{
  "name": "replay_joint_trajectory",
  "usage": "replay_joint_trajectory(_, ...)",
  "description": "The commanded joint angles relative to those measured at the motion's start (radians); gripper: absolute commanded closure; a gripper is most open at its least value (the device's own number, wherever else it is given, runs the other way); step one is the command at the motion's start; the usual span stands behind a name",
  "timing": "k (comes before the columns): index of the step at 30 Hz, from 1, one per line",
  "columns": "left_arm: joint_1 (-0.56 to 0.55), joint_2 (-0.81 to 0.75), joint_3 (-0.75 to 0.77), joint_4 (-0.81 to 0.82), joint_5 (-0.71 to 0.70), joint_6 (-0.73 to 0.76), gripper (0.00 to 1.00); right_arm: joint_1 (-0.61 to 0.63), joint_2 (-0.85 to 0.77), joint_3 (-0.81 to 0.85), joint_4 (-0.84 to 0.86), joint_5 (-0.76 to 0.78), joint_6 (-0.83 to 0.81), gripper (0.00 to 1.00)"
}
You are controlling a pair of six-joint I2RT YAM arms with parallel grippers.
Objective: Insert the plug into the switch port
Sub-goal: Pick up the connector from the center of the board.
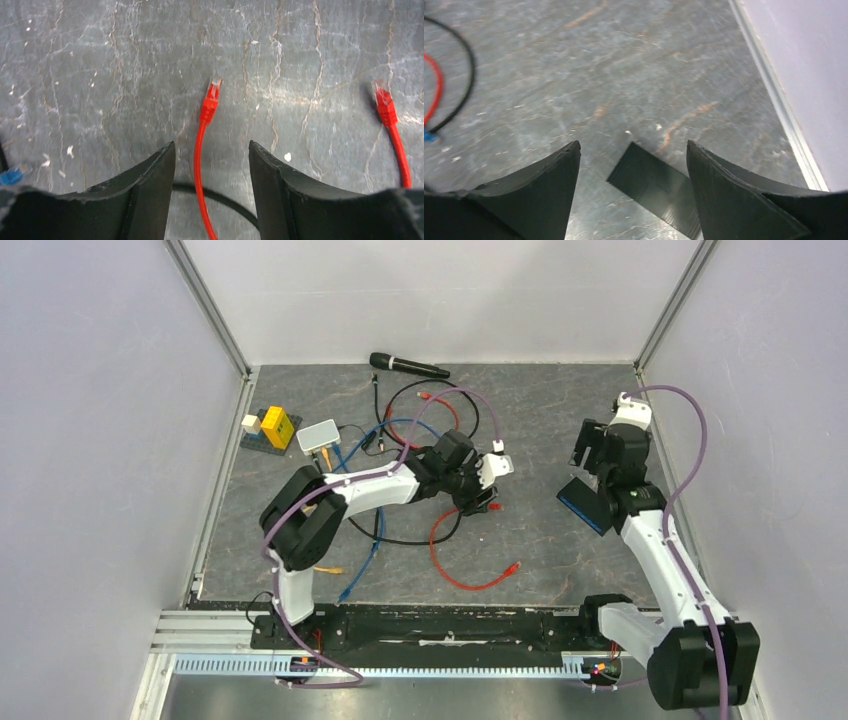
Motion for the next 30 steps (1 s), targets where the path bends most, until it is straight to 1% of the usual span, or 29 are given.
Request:
replay_joint_trajectory(1, -0.020, 0.075, 0.086, 0.050, 0.027, 0.008, 0.38, -0.044, 0.071, 0.001, -0.030, 0.148, 0.002, 0.19)
replay_joint_trajectory(3, -0.020, 0.115, 0.119, 0.035, 0.053, -0.014, 0.37, -0.064, 0.125, 0.008, -0.022, 0.162, -0.036, 0.14)
replay_joint_trajectory(4, -0.021, 0.135, 0.140, 0.019, 0.066, -0.018, 0.37, -0.065, 0.154, 0.018, -0.016, 0.168, -0.056, 0.13)
replay_joint_trajectory(5, -0.021, 0.149, 0.151, 0.007, 0.084, -0.015, 0.38, -0.101, 0.192, 0.027, -0.011, 0.178, -0.084, 0.13)
replay_joint_trajectory(7, -0.021, 0.166, 0.150, 0.012, 0.088, -0.010, 0.38, -0.129, 0.270, 0.063, -0.013, 0.187, -0.119, 0.12)
replay_joint_trajectory(10, -0.021, 0.185, 0.153, 0.013, 0.085, -0.003, 0.39, -0.178, 0.399, 0.135, -0.080, 0.153, -0.144, 0.12)
replay_joint_trajectory(12, -0.024, 0.201, 0.162, 0.010, 0.095, 0.000, 0.39, -0.220, 0.452, 0.151, -0.100, 0.089, -0.150, 0.11)
replay_joint_trajectory(17, -0.036, 0.233, 0.185, 0.006, 0.082, 0.006, 0.40, -0.356, 0.480, 0.140, -0.095, -0.068, -0.104, 0.11)
replay_joint_trajectory(21, -0.046, 0.243, 0.179, 0.006, 0.061, 0.020, 0.44, -0.432, 0.473, 0.132, -0.095, -0.090, -0.060, 0.11)
replay_joint_trajectory(23, -0.046, 0.250, 0.177, -0.001, 0.059, 0.026, 0.48, -0.459, 0.472, 0.108, -0.095, -0.083, -0.055, 0.12)
replay_joint_trajectory(25, -0.046, 0.246, 0.170, -0.009, 0.056, 0.033, 0.54, -0.477, 0.470, 0.067, -0.092, -0.085, -0.048, 0.12)
replay_joint_trajectory(28, -0.046, 0.216, 0.139, 0.010, 0.044, 0.041, 0.67, -0.481, 0.453, -0.020, -0.061, -0.105, -0.018, 0.13)
replay_joint_trajectory(30, -0.046, 0.190, 0.117, 0.028, 0.027, 0.045, 0.77, -0.483, 0.461, -0.044, -0.058, -0.130, 0.005, 0.16)
